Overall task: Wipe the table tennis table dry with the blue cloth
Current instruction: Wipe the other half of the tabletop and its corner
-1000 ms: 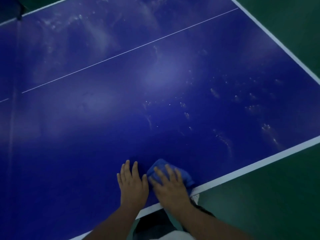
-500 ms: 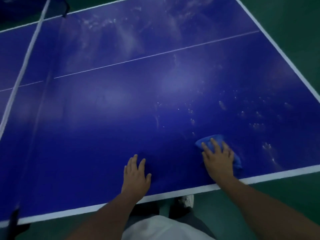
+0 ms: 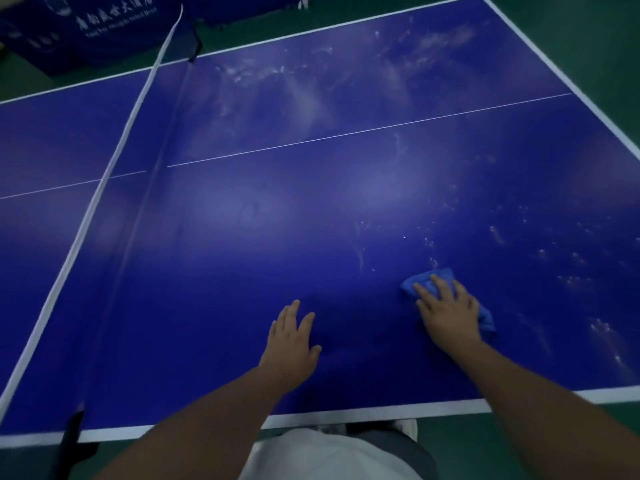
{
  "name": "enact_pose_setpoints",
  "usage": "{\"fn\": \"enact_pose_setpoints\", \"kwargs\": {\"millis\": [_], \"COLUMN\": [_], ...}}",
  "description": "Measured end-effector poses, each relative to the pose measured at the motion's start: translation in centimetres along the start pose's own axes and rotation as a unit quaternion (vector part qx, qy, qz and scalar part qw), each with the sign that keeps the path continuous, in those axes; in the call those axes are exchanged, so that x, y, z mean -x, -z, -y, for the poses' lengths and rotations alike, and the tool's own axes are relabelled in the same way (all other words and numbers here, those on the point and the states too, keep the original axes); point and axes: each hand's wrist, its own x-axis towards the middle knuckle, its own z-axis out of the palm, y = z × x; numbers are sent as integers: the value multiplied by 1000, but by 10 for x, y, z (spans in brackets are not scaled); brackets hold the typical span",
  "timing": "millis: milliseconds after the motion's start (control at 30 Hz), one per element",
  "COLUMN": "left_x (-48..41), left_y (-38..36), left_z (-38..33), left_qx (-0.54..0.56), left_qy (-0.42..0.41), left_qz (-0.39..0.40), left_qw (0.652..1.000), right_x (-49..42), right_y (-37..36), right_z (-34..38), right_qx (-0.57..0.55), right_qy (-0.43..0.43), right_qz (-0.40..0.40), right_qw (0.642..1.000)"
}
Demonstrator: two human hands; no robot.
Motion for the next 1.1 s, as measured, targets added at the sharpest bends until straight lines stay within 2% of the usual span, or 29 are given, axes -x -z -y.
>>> {"fn": "enact_pose_setpoints", "kwargs": {"millis": [67,167,333,433,500,600,667,767,900,967,1033,1100], "left_x": [-4,-13,-21,-25,-27,-33,-35,-39,-44,-46,-48,-49], "left_y": [2,3,2,2,3,4,3,1,-5,-6,-5,-5], "left_z": [12,29,51,61,63,61,59,59,62,65,67,66], "left_qx": [1,5,-1,-14,-8,11,19,29,21,23,21,23], "left_qy": [-12,-16,-3,-21,-29,-38,-42,-43,-49,-51,-49,-47], "left_qz": [-1,6,15,24,36,38,34,40,56,60,69,76], "left_qw": [1000,1000,1000,999,999,999,998,998,997,997,996,996], "right_x": [-6,15,55,20,-19,-65,-67,-31,19,9,-16,-42], "right_y": [5,-18,-56,-54,-43,-9,-2,-21,-57,-57,-44,-26], "right_z": [-4,30,158,177,159,114,94,112,176,179,164,145], "right_qx": [-27,-32,-50,-40,0,-22,-49,-29,-33,-4,31,11], "right_qy": [-38,-11,189,250,195,5,-58,-13,177,230,191,80], "right_qz": [9,-47,-35,-43,-56,-61,-53,-111,-76,-61,-54,-41], "right_qw": [999,998,980,967,979,998,996,993,981,971,980,996]}}
